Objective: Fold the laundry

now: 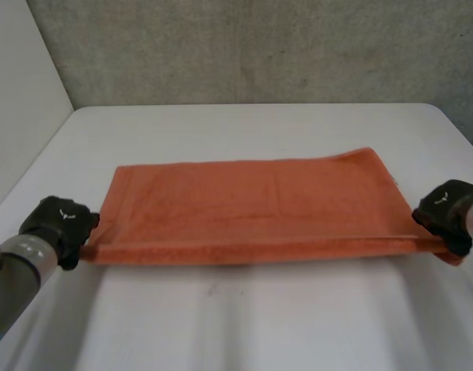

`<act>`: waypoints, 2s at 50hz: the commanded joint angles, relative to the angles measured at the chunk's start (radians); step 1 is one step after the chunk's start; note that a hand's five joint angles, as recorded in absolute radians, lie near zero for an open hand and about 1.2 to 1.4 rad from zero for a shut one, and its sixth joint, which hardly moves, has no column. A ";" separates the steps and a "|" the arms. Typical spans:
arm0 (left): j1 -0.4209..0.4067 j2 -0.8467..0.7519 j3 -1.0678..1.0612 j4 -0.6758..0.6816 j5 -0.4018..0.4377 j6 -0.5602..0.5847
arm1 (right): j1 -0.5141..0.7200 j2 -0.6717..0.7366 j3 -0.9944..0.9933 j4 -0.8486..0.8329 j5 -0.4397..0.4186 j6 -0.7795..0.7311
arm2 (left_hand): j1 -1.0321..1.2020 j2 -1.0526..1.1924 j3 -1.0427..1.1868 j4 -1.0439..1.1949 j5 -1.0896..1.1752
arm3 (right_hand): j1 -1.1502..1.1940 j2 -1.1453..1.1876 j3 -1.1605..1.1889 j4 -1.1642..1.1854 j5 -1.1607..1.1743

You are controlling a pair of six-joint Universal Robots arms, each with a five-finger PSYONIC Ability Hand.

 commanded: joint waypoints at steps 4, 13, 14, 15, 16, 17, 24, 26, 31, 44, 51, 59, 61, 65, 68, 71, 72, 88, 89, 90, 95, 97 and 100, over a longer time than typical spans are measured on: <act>-0.009 -0.034 0.050 0.062 0.040 0.043 | -0.006 0.043 0.007 -0.108 -0.017 -0.032 | 0.312 0.194 0.197 0.200 0.222 | 0.414 0.219 0.209 0.203 0.224; -0.070 -0.364 0.298 0.241 0.030 0.052 | 0.017 0.282 -0.123 -0.326 -0.002 -0.029 | 0.312 0.194 0.197 0.200 0.222 | 0.414 0.219 0.209 0.203 0.224; -0.072 -0.392 0.332 0.250 0.028 0.052 | 0.028 0.302 -0.151 -0.334 0.001 -0.027 | 0.312 0.194 0.197 0.200 0.222 | 0.414 0.219 0.209 0.203 0.224; -0.073 -0.418 0.369 0.257 0.027 0.052 | 0.054 0.334 -0.221 -0.346 0.016 -0.023 | 0.312 0.194 0.197 0.200 0.222 | 0.414 0.219 0.209 0.203 0.224; -0.075 -0.441 0.407 0.260 0.027 0.052 | 0.068 0.346 -0.264 -0.354 0.027 -0.017 | 0.312 0.194 0.197 0.200 0.222 | 0.414 0.219 0.209 0.203 0.224; -0.078 -0.477 0.491 0.267 0.024 0.052 | 0.079 0.354 -0.307 -0.361 0.040 -0.008 | 0.312 0.194 0.197 0.200 0.222 | 0.414 0.219 0.209 0.203 0.224; -0.084 -0.496 0.784 0.351 -0.001 0.031 | 0.132 0.315 -0.658 -0.543 0.127 0.220 | 0.312 0.194 0.197 0.200 0.222 | 0.414 0.219 0.209 0.203 0.224; -0.086 -0.472 0.838 0.427 -0.007 0.007 | 0.131 0.285 -0.670 -0.577 0.126 0.262 | 0.312 0.194 0.197 0.200 0.222 | 0.414 0.219 0.209 0.203 0.224; -0.073 -0.329 0.814 0.788 -0.045 -0.107 | 0.125 0.063 -0.569 -0.798 0.075 0.469 | 0.312 0.194 0.197 0.200 0.222 | 0.414 0.219 0.209 0.203 0.224; -0.070 -0.338 0.527 0.703 -0.039 -0.177 | 0.132 0.047 -0.216 -0.849 -0.037 0.422 | 0.312 0.194 0.197 0.200 0.222 | 0.414 0.219 0.209 0.203 0.224; -0.070 -0.387 0.394 0.701 -0.036 -0.180 | 0.125 0.170 -0.118 -0.838 -0.085 0.413 | 0.312 0.194 0.197 0.200 0.222 | 0.414 0.219 0.209 0.203 0.224; -0.066 -0.421 0.262 0.704 -0.033 -0.180 | 0.096 0.328 -0.047 -0.754 -0.111 0.427 | 0.312 0.194 0.197 0.200 0.222 | 0.414 0.219 0.209 0.203 0.224; -0.063 -0.419 0.249 0.704 -0.033 -0.180 | 0.083 0.348 -0.047 -0.734 -0.112 0.428 | 0.312 0.194 0.197 0.200 0.222 | 0.414 0.219 0.209 0.203 0.224; -0.047 -0.406 0.237 0.703 -0.036 -0.181 | 0.057 0.356 -0.045 -0.702 -0.115 0.442 | 0.312 0.194 0.197 0.200 0.222 | 0.401 0.206 0.195 0.190 0.211; -0.038 -0.395 0.229 0.703 -0.038 -0.183 | 0.045 0.357 -0.042 -0.691 -0.112 0.495 | 0.312 0.194 0.197 0.200 0.222 | 0.281 0.086 0.075 0.070 0.091; -0.035 -0.380 0.222 0.703 -0.038 -0.183 | 0.027 0.357 -0.036 -0.680 -0.112 0.566 | 0.312 0.194 0.197 0.200 0.222 | 0.052 -0.143 -0.153 -0.159 -0.138; -0.035 -0.378 0.219 0.703 -0.038 -0.184 | 0.020 0.357 -0.035 -0.680 -0.114 0.581 | 0.312 0.194 0.197 0.200 0.222 | 0.002 -0.193 -0.204 -0.209 -0.188; -0.037 -0.378 0.208 0.703 -0.039 -0.184 | -0.079 0.357 -0.027 -0.616 -0.187 0.738 | 0.312 0.194 0.197 0.200 0.222 | 0.144 -0.051 -0.061 -0.067 -0.046; -0.037 -0.378 0.208 0.701 -0.039 -0.184 | -0.082 0.357 -0.027 -0.613 -0.189 0.741 | 0.312 0.194 0.197 0.200 0.222 | 0.282 0.087 0.076 0.071 0.092; -0.037 -0.378 0.208 0.701 -0.039 -0.184 | -0.085 0.357 -0.027 -0.611 -0.190 0.744 | 0.312 0.194 0.197 0.200 0.222 | 0.413 0.218 0.207 0.202 0.223; -0.037 -0.366 0.193 0.691 -0.039 -0.181 | -0.102 0.351 -0.032 -0.607 -0.186 0.744 | 0.312 0.194 0.197 0.200 0.222 | 0.414 0.219 0.209 0.203 0.224; -0.037 -0.338 0.173 0.672 -0.039 -0.180 | -0.104 0.327 -0.027 -0.599 -0.190 0.740 | 0.312 0.194 0.197 0.200 0.222 | 0.414 0.219 0.209 0.203 0.224; -0.044 -0.298 0.150 0.627 -0.039 -0.177 | -0.104 0.270 -0.013 -0.596 -0.195 0.738 | 0.312 0.194 0.197 0.200 0.222 | 0.414 0.219 0.209 0.203 0.224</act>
